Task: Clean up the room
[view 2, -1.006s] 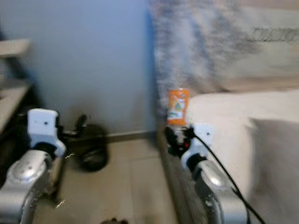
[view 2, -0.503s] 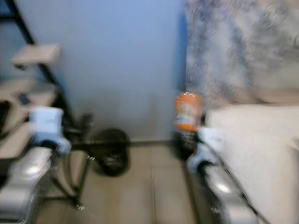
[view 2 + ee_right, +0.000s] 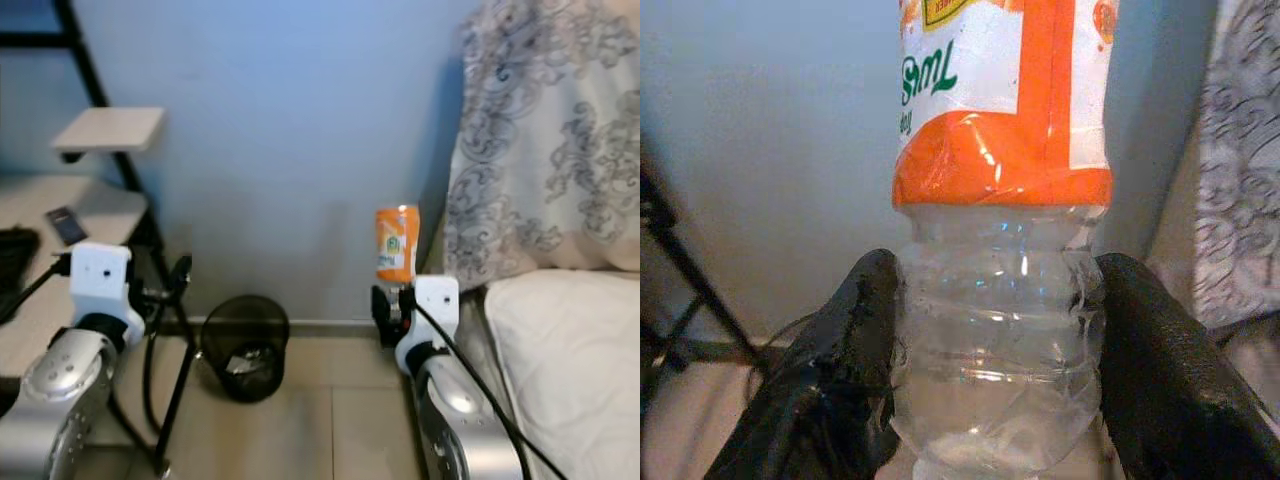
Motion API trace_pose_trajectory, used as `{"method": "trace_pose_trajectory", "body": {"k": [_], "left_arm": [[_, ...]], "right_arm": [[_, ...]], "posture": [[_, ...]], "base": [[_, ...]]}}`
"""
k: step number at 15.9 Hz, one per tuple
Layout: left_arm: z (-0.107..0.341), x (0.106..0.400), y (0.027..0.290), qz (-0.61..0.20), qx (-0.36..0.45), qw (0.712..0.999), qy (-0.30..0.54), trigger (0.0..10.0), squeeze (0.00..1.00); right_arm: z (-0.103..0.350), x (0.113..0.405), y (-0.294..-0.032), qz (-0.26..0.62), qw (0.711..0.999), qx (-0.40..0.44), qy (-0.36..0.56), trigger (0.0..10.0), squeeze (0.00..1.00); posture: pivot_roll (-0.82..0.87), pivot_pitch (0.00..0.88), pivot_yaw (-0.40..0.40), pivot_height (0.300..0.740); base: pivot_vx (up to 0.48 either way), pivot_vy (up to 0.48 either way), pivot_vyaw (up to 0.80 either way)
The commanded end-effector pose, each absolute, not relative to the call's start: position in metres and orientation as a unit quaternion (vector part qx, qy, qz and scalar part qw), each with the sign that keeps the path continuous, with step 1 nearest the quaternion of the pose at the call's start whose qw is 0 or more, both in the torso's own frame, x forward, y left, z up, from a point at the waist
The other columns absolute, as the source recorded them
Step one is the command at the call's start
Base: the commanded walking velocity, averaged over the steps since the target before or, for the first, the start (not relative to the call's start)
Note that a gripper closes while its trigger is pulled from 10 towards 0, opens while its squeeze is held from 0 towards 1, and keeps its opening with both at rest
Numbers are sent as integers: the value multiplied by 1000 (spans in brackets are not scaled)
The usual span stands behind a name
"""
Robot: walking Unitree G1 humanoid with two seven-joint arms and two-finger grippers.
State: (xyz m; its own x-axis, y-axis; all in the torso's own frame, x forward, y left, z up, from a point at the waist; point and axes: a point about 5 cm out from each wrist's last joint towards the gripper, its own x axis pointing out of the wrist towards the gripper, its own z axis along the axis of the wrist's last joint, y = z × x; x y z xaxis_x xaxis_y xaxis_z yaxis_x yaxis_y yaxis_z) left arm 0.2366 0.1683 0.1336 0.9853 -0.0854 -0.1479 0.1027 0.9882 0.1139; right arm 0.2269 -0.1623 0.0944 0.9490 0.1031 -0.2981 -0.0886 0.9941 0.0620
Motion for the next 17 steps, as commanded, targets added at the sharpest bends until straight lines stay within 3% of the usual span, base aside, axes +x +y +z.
{"method": "trace_pose_trajectory", "body": {"k": [1,13,17], "left_arm": [[135,236,171,-46,68,994,67,10000,0],[131,230,173,-45,75,993,75,10000,0],[131,231,169,-54,75,993,76,10000,0]], "right_arm": [[96,232,-161,56,987,24,146,10000,0],[80,242,-165,94,979,-10,181,10000,0],[76,242,-173,81,979,1,187,10000,0]], "posture": [[19,0,20,740],[49,0,-9,740],[42,0,0,740]], "base": [[319,0,0],[314,0,0],[307,0,509]]}}
